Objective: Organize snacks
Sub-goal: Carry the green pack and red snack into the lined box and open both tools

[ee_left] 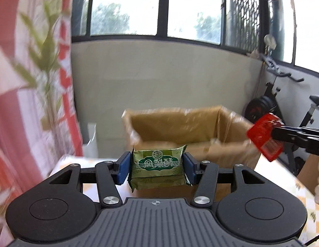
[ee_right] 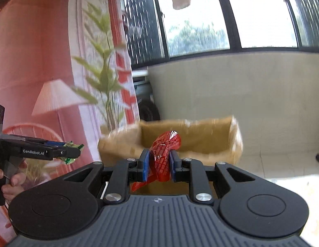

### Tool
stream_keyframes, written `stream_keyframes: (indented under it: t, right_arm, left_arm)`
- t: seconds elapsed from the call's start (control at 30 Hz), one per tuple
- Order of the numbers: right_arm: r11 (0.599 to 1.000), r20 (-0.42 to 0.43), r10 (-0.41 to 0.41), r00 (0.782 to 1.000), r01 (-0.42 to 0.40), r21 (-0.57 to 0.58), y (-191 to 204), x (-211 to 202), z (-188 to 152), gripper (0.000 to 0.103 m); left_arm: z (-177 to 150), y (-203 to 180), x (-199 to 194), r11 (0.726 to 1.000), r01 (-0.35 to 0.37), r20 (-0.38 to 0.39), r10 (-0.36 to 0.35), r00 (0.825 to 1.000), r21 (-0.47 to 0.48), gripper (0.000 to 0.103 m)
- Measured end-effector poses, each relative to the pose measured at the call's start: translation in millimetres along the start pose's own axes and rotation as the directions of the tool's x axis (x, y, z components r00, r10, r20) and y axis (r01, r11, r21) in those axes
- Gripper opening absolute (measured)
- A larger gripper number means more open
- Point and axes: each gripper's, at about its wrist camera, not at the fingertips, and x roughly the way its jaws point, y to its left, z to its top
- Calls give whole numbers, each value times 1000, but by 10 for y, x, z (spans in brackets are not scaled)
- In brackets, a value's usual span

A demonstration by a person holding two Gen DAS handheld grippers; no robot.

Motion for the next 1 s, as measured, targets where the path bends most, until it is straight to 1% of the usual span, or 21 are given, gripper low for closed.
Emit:
stream_keyframes:
  t: [0.13,0.2,0.27,0.33,0.4,0.47,0.5,0.53,0.57,0.6,0.63,0.67,0.73,0.8,0.87,1.0]
  right_arm:
    - [999,23,-17,1000,18,-37,-62,293,223,21]
    - [999,21,-32,999,33,-28,-126,505,272,21]
    - [999,4,-48,999,48,-3,-212,708,273,21]
    - [998,-27,-56,998,56,31,-285,923,245,21]
    - [995,-64,-47,997,53,83,-338,1085,180,21]
    - [982,-96,-4,995,22,190,-404,1209,135,21]
    - [975,-106,13,994,11,222,-419,1253,108,22]
    - [974,-119,14,993,13,225,-410,1296,85,24]
    - [977,-137,9,991,21,212,-392,1335,67,32]
    - [979,-154,0,988,31,200,-378,1366,50,35]
    - [980,-165,-1,986,33,194,-371,1366,49,39]
    - [980,-171,-1,985,35,197,-372,1357,45,41]
    - [975,-162,5,987,31,221,-405,1293,44,46]
    - [973,-152,-1,988,36,229,-413,1217,50,49]
    - [974,-144,-7,990,39,223,-388,1138,56,49]
    - [979,-120,-1,993,25,200,-337,866,35,49]
  left_arm:
    - [275,-130,248,1000,23,31,-23,999,0,57]
    - [381,-210,417,1000,27,23,-27,999,3,57]
    - [453,-258,656,1000,13,3,-13,1000,13,57]
    - [487,-278,865,1000,-3,-37,3,999,11,57]
    - [482,-272,1041,1000,-15,-95,14,995,-10,57]
    - [444,-244,1141,999,-5,-117,1,993,-38,58]
    - [419,-249,1176,999,-1,-124,-4,992,-41,58]
    - [385,-249,1208,999,2,-132,-7,991,-37,59]
    - [366,-273,1235,1000,4,-140,-8,990,-30,62]
    - [356,-280,1240,1000,13,-141,-16,990,-19,65]
    - [342,-297,1234,1000,23,-137,-23,990,0,73]
    - [335,-326,1203,999,25,-129,-22,991,21,78]
    - [308,-370,1124,997,12,-110,-4,994,70,80]
    - [293,-361,1079,996,-3,-117,14,993,94,80]
    - [296,-318,998,997,-10,-125,20,992,82,80]
    - [339,-236,759,999,-3,-105,9,994,52,80]
